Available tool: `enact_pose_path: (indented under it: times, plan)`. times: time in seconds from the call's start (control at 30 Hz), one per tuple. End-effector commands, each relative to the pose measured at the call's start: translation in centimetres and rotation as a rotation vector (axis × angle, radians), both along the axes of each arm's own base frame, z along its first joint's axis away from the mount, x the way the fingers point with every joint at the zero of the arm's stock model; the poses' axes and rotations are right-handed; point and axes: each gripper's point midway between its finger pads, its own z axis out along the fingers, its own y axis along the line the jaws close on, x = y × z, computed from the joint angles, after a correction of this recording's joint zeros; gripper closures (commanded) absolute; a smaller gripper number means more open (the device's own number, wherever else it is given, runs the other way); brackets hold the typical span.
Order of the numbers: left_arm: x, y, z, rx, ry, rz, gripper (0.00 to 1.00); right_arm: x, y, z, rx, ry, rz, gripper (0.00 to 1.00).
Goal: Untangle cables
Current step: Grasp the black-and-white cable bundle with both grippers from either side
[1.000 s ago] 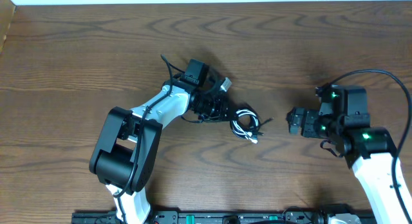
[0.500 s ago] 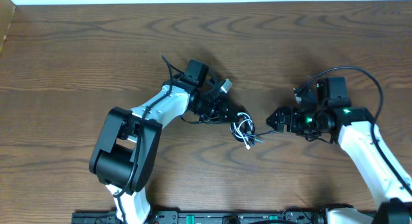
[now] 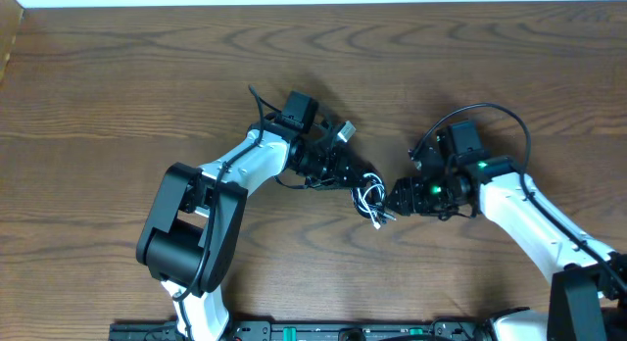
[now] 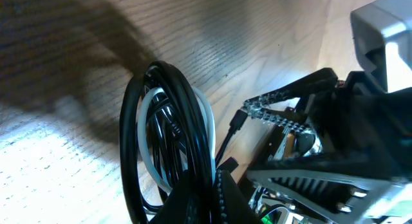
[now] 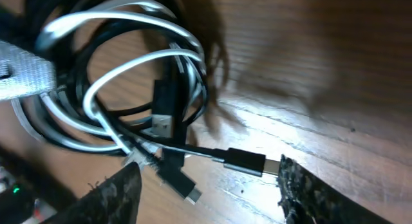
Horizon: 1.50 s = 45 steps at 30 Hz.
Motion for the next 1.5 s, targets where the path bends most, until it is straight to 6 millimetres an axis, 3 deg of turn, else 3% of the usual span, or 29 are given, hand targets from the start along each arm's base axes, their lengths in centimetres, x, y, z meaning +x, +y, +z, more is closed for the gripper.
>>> enact_pose_path:
  times: [0.0,0.13,0.23,0.4,0.57,0.87,1.07,1.2,1.33,1.47]
  plan:
    - [-0.4,-0.4,0.0,-0.026,0.024,-0.015,0.93,0.7,-0.2,-0.2,-0.061,-0.017,-0.032,0.36]
    - [-0.4,-0.4,0.0,-0.025,0.025,-0.015,0.92,1.3,-1.2,-0.5,-0.128,-0.05,-0.047,0.36]
    - [-0.5,-0.3,0.0,-0.023,0.028,-0.014,0.92,2.5,-2.1,-0.7,-0.188,-0.105,-0.066,0.3]
    - [-0.5,0.2,-0.8,0.032,0.034,-0.002,0.92,4.1,-1.4,-0.1,-0.169,-0.213,0.013,0.24]
    - [-0.6,0.4,-1.1,0.048,0.038,0.001,0.92,1.5,3.5,1.9,0.119,-0.213,0.257,0.25]
    - [-0.7,0.3,-0.8,0.034,0.043,-0.003,0.92,-2.0,5.4,1.3,0.12,-0.173,0.414,0.32]
    - [-0.7,0.3,-0.8,0.034,0.043,-0.003,0.93,-2.4,4.1,-0.6,-0.029,-0.182,0.432,0.37]
    - [-0.7,0.3,-0.9,0.034,0.043,-0.003,0.92,-0.7,2.1,-1.6,-0.177,-0.208,0.338,0.36]
    - [-0.7,0.3,-0.9,0.034,0.043,-0.003,0.92,0.3,2.1,-1.4,-0.183,-0.229,0.281,0.36]
    - [-0.7,0.3,-0.9,0.034,0.044,-0.003,0.93,-0.1,2.6,-1.4,-0.163,-0.21,0.259,0.36]
